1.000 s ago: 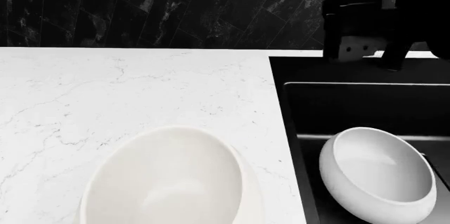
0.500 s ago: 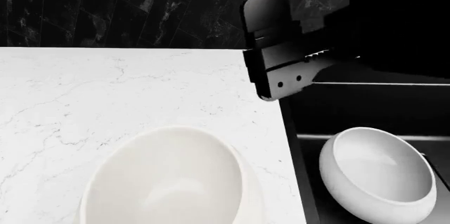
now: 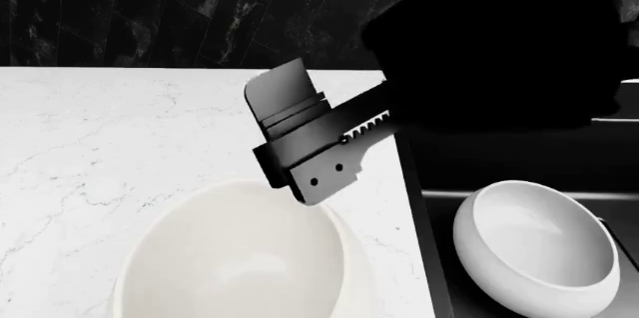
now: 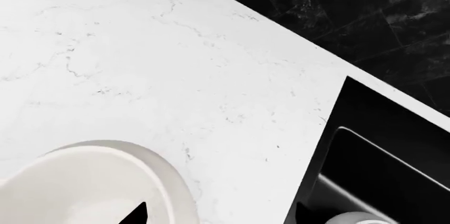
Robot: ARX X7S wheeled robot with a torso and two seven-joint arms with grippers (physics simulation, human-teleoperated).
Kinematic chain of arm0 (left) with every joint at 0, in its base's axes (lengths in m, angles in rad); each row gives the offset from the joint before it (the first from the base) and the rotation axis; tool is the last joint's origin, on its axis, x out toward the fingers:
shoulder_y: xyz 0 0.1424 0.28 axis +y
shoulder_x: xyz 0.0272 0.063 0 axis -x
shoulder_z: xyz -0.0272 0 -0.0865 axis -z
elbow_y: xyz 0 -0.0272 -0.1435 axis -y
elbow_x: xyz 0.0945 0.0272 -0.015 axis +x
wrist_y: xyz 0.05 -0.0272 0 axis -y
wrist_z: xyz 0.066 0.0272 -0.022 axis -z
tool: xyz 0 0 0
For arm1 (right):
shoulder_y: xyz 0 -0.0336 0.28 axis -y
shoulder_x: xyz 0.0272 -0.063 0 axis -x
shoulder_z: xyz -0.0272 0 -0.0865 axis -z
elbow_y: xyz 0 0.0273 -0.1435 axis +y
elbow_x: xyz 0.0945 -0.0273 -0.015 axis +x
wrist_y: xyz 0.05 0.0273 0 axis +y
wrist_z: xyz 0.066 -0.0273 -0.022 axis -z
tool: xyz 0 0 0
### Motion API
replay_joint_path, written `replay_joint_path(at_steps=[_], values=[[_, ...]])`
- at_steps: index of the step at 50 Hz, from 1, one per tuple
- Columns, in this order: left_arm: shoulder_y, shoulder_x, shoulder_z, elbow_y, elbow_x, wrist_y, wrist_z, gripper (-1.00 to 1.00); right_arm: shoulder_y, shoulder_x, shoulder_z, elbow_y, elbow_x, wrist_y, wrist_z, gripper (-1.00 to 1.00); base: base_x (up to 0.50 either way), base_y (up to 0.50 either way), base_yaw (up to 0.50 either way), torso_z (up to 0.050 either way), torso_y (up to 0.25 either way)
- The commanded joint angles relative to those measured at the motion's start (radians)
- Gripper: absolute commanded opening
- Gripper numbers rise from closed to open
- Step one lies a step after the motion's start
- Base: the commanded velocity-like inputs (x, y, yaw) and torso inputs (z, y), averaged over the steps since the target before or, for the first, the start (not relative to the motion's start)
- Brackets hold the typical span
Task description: Stack the bowls in the sink.
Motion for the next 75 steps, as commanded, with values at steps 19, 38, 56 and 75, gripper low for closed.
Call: replay_joint_path(at_steps=[19,38,56,75], values=[[0.036,-0.013,-0.005,0.018,0.0,0.019,0.0,1.0,-0.071,-0.125,-0.034,0.025,0.03,0.059,0.011,1.0,0.0,0.0,0.0,0.0,0.0],[0.045,-0.021,-0.01,0.018,-0.001,0.028,0.004,1.0,-0.183,-0.12,-0.061,0.015,-0.069,0.068,-0.042,1.0,0.0,0.0,0.0,0.0,0.0],[0.068,-0.028,-0.017,0.022,0.004,0.044,0.008,1.0,-0.271,-0.107,-0.078,0.022,-0.147,0.079,-0.086,1.0,0.0,0.0,0.0,0.0,0.0],[0.071,-0.03,-0.017,0.02,0.009,0.048,0.012,1.0,-0.34,-0.136,-0.116,0.02,-0.174,0.09,-0.117,1.0,0.0,0.0,0.0,0.0,0.0]])
